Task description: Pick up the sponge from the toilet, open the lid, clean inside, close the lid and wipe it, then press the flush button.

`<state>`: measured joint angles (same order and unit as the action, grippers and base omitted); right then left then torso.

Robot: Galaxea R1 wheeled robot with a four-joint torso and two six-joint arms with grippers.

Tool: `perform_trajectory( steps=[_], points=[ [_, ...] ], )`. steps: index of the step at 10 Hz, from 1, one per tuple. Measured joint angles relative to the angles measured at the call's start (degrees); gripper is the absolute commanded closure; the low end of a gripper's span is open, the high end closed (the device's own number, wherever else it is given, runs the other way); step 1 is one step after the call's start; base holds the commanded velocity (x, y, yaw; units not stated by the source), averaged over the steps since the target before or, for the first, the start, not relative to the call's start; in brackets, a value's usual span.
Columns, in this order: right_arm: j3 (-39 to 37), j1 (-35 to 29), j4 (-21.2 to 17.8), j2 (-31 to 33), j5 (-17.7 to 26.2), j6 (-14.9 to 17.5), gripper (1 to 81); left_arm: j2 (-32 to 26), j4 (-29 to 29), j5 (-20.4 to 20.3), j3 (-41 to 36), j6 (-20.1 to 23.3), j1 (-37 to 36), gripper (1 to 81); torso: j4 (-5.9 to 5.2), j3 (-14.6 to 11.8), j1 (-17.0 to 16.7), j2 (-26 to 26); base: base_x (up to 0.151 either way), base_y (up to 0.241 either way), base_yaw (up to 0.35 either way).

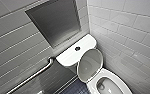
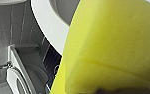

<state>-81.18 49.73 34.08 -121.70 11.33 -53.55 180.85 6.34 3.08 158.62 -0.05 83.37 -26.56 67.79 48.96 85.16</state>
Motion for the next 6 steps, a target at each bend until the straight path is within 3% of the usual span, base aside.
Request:
perform_trajectory(
  steps=[6],
  points=[
    [-2.0, 0.7, 0.1, -1.0, -0.2, 0.1, 81.1, -0.2, 0.0, -0.1, 0.0, 0.0, -0.9, 1.0, 0.0, 0.0, -0.6, -0.9, 0.0, 0.0, 0.0]
  ],
)
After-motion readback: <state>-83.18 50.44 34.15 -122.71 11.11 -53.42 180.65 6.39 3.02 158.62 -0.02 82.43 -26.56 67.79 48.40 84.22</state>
